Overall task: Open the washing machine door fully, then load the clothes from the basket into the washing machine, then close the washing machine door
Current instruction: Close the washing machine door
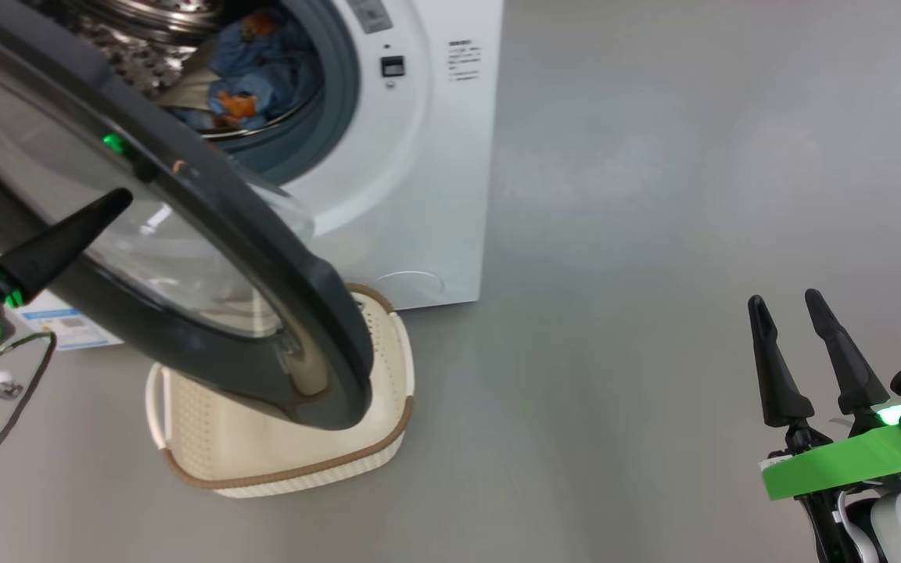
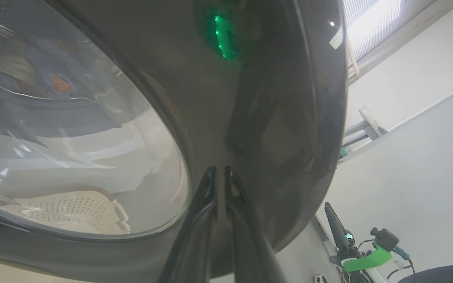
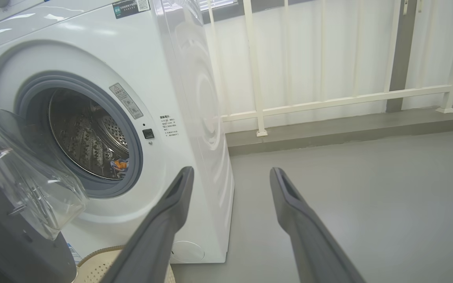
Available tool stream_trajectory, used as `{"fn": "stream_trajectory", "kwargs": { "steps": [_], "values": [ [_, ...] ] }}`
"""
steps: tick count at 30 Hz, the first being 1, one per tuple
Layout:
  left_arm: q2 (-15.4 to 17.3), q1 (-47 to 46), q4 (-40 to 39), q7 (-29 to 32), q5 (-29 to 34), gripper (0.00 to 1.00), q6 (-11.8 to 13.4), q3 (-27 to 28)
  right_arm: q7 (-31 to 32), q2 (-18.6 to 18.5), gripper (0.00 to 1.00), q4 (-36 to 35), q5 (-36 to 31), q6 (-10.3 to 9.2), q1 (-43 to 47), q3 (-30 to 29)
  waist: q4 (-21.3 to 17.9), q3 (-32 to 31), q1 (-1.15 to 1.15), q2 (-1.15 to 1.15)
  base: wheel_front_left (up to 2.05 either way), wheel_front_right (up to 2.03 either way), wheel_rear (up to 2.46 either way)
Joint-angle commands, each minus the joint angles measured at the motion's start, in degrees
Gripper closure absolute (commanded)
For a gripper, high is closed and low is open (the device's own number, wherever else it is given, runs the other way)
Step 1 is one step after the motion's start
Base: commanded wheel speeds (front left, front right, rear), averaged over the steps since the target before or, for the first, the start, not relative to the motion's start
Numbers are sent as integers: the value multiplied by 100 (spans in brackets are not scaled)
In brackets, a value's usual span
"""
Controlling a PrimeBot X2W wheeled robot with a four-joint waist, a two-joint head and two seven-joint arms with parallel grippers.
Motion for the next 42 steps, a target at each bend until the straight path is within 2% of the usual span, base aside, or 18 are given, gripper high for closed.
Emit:
{"fn": "stream_trajectory", "kwargs": {
  "steps": [1,12,13,14,16,18,19,20,21,33,34,42],
  "values": [
    [381,-36,-185,-73,36,100,-30,208,-46,-87,0,-150,-48,25,7,75,173,-3,0,0,0,0,0],
    [592,762,-313,-918,208,100,-30,142,-46,-168,0,-138,-46,25,-53,123,768,17,0,0,0,0,0],
    [608,837,-315,-1038,262,84,-30,110,-46,-178,0,-136,-46,25,-56,124,819,13,0,0,0,0,0],
    [611,915,-325,-1136,281,78,-30,67,-46,-185,0,-134,-45,25,-57,123,867,12,0,0,0,0,0],
    [624,1073,-335,-1350,312,57,-30,-6,-46,-198,0,-137,-50,25,-59,132,963,9,0,0,0,0,0],
    [614,1231,-337,-1569,317,27,-30,-76,-46,-209,0,-140,-52,25,-59,130,1058,4,0,0,0,0,0],
    [614,1231,-337,-1569,317,27,-30,-76,-46,-209,0,-140,-52,25,-59,130,1058,4,0,0,0,0,0],
    [612,1307,-327,-1691,320,19,-30,-95,-46,-218,0,-140,-54,25,-58,134,1105,1,0,0,0,0,0],
    [610,1380,-300,-1824,329,0,-30,-106,-46,-225,0,-140,-55,25,-58,135,1150,2,0,0,0,0,0],
    [492,2148,161,-3337,405,0,-30,-441,-46,-301,0,-110,-43,25,-74,143,1576,-44,0,0,0,0,0],
    [456,2273,239,-3626,428,0,-30,-497,-46,-303,0,-100,-41,25,-81,153,1617,-68,0,0,0,0,0],
    [387,2689,606,-4892,908,0,-30,-992,-46,-340,0,-82,-19,25,-82,173,1752,-119,0,0,0,0,0]
  ]
}}
